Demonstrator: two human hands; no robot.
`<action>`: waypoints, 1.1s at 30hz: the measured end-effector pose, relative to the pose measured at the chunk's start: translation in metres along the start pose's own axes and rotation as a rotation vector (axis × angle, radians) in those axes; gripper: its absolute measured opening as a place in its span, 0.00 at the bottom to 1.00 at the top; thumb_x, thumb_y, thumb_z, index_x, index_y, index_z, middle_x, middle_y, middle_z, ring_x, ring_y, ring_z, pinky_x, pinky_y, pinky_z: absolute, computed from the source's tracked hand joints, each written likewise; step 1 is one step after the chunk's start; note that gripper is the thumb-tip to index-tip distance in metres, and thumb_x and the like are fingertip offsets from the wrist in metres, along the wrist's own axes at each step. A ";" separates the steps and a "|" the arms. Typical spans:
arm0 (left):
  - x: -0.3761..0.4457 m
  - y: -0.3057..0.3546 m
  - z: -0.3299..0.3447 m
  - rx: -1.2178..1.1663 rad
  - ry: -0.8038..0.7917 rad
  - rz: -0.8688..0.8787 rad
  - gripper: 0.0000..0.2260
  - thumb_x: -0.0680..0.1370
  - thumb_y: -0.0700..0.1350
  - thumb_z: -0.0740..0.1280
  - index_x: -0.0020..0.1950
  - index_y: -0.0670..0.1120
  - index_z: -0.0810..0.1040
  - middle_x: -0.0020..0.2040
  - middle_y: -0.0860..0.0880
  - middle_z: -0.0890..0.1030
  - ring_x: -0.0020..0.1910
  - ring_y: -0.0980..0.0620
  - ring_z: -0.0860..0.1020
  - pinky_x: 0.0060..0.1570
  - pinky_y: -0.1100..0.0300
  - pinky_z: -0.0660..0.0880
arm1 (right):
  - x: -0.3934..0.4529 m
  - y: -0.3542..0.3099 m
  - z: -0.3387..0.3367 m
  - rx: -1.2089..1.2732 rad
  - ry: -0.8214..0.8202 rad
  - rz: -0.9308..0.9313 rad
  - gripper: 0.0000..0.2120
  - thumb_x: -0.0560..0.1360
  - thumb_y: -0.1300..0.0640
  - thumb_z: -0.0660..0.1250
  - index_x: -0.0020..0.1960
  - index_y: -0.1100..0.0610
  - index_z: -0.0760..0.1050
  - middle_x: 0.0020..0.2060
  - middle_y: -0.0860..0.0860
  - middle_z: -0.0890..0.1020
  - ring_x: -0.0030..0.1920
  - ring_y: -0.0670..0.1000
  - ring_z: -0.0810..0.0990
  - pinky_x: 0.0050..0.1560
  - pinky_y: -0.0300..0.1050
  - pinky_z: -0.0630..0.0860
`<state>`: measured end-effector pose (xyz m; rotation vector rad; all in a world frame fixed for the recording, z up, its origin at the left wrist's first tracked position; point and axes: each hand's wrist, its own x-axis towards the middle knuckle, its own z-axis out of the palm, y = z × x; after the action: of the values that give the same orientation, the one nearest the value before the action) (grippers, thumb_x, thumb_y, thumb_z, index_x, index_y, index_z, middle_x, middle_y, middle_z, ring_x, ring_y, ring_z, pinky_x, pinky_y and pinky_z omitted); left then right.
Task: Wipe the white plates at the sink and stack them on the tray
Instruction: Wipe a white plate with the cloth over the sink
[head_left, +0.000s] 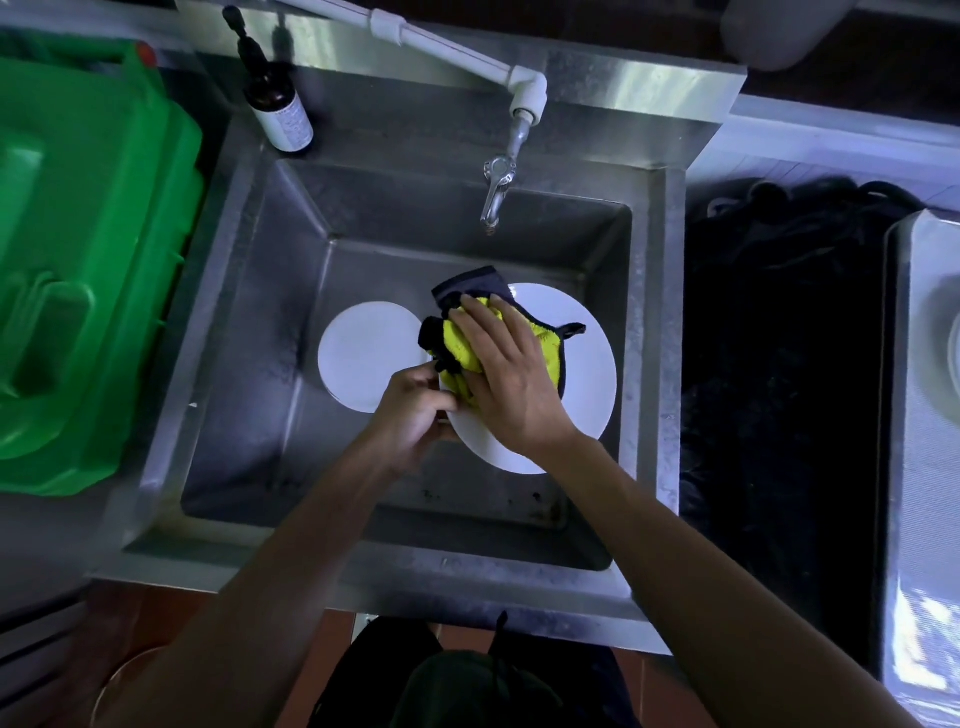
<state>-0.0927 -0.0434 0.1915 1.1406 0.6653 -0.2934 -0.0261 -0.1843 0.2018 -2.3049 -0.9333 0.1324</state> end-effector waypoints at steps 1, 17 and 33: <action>-0.001 0.000 0.000 -0.003 -0.010 0.003 0.16 0.71 0.24 0.61 0.49 0.39 0.83 0.43 0.39 0.82 0.44 0.40 0.83 0.38 0.51 0.80 | 0.000 0.001 -0.001 0.005 -0.006 -0.007 0.25 0.81 0.57 0.61 0.77 0.60 0.66 0.77 0.56 0.67 0.78 0.62 0.60 0.77 0.59 0.57; -0.004 0.011 -0.002 0.022 0.040 0.016 0.16 0.65 0.34 0.70 0.50 0.45 0.86 0.51 0.41 0.86 0.45 0.43 0.86 0.39 0.51 0.81 | 0.028 0.042 -0.021 -0.142 0.135 0.143 0.24 0.83 0.53 0.59 0.77 0.57 0.64 0.76 0.54 0.67 0.75 0.61 0.63 0.75 0.60 0.61; 0.000 0.011 0.013 -0.102 0.220 0.061 0.13 0.67 0.34 0.69 0.49 0.44 0.85 0.48 0.43 0.86 0.45 0.43 0.84 0.44 0.42 0.83 | -0.021 0.043 0.001 -0.029 0.172 0.552 0.25 0.83 0.57 0.59 0.79 0.59 0.61 0.79 0.56 0.61 0.80 0.60 0.53 0.79 0.59 0.51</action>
<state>-0.0830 -0.0507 0.2029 1.1016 0.8281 -0.0809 -0.0167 -0.2208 0.1723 -2.4978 -0.1989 0.1475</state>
